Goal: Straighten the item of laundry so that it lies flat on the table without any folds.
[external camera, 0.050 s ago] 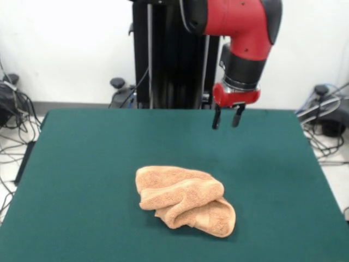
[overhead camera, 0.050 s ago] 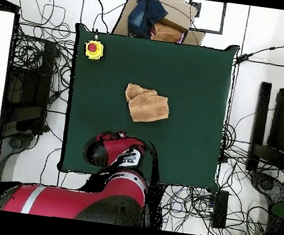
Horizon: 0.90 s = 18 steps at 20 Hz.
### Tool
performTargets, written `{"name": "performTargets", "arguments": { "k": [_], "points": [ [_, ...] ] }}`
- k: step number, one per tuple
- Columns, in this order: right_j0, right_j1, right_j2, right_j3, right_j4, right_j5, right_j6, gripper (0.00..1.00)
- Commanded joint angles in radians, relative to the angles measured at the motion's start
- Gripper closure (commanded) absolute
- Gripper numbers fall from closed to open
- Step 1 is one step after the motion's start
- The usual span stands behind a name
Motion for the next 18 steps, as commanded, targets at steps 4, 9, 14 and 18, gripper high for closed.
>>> {"name": "performTargets", "arguments": {
  "k": [4, 9, 14, 18],
  "points": [
    [-0.040, -0.082, 0.052, -0.100, -0.046, 0.134, 0.026, 0.00],
    [-0.067, -0.148, 0.096, -0.085, -0.049, 0.197, 0.000, 0.00],
    [-0.060, -0.151, 0.078, -0.098, -0.067, 0.202, 0.003, 0.00],
    [-0.067, -0.152, 0.091, -0.122, -0.068, 0.218, 0.004, 0.00]
  ]
}}
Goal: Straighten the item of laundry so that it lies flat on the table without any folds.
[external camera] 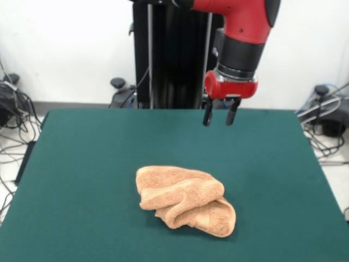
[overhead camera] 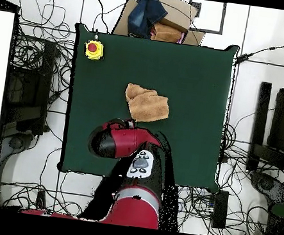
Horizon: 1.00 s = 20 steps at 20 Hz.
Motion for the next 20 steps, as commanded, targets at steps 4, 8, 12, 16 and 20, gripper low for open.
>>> {"name": "performTargets", "arguments": {
  "k": [4, 8, 12, 16, 20],
  "points": [
    [-0.011, 0.060, 0.059, -0.130, -0.088, 0.084, -0.004, 0.00],
    [-0.006, 0.079, 0.051, -0.131, -0.118, 0.036, 0.014, 0.00],
    [-0.022, 0.091, 0.063, -0.137, -0.139, 0.020, 0.025, 0.00],
    [0.004, 0.130, 0.036, -0.166, -0.161, -0.003, 0.046, 0.00],
    [-0.002, 0.131, 0.042, -0.158, -0.171, -0.029, 0.066, 0.00]
  ]
}}
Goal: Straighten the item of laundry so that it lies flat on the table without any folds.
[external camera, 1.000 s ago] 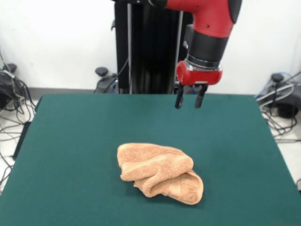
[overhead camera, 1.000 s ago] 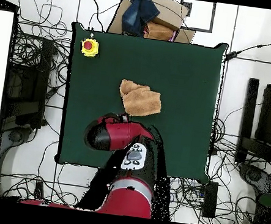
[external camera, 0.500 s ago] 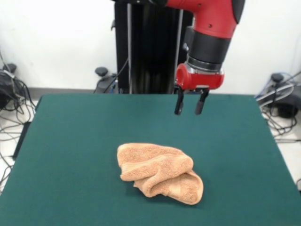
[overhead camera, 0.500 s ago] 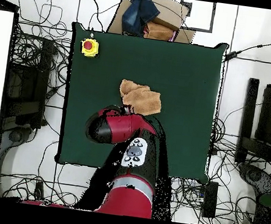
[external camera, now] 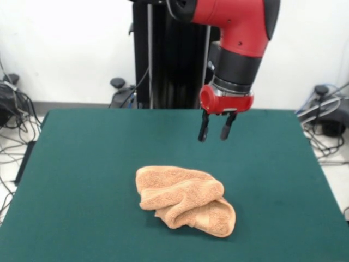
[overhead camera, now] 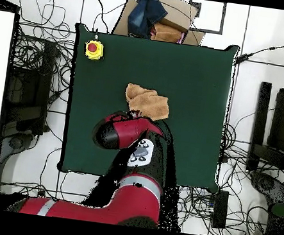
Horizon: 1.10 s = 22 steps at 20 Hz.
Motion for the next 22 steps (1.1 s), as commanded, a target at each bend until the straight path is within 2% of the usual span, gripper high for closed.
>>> {"name": "performTargets", "arguments": {
  "k": [1, 3, 4, 7, 9, 11, 14, 22],
  "points": [
    [-0.004, 0.079, 0.046, -0.043, -0.077, -0.040, 0.064, 0.00],
    [-0.002, 0.101, 0.042, -0.053, -0.085, -0.061, 0.073, 0.00],
    [-0.010, 0.093, 0.054, -0.059, -0.082, -0.033, 0.063, 0.00],
    [-0.045, -0.004, 0.129, -0.017, -0.032, 0.126, 0.025, 0.00],
    [-0.037, -0.011, 0.145, -0.035, -0.014, 0.168, 0.018, 0.00],
    [-0.016, 0.012, 0.143, -0.088, -0.010, 0.182, 0.020, 0.00],
    [-0.030, 0.032, 0.187, -0.164, 0.008, 0.244, -0.009, 0.00],
    [-0.037, 0.190, 0.230, -0.530, 0.044, 0.466, -0.052, 0.00]
  ]
}}
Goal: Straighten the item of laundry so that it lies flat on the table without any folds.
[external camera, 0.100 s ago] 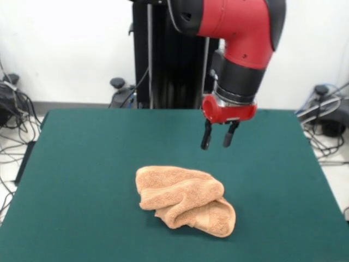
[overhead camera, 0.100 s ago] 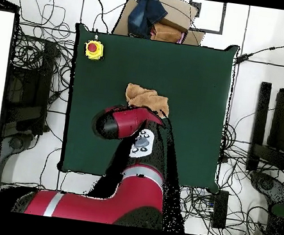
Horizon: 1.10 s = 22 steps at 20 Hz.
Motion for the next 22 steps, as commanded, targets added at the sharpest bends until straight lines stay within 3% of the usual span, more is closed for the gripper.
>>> {"name": "performTargets", "arguments": {
  "k": [1, 5, 9, 13, 22],
  "points": [
    [-0.019, 0.160, 0.166, -0.397, 0.060, 0.273, -0.054, 0.00],
    [-0.019, 0.230, 0.166, -0.499, 0.026, 0.298, -0.056, 0.00],
    [-0.018, 0.202, 0.159, -0.444, -0.005, 0.232, -0.030, 0.00],
    [-0.002, 0.231, 0.126, -0.445, -0.032, 0.185, 0.008, 0.00],
    [-0.013, 0.208, 0.097, -0.409, -0.023, 0.212, 0.027, 0.00]
  ]
}}
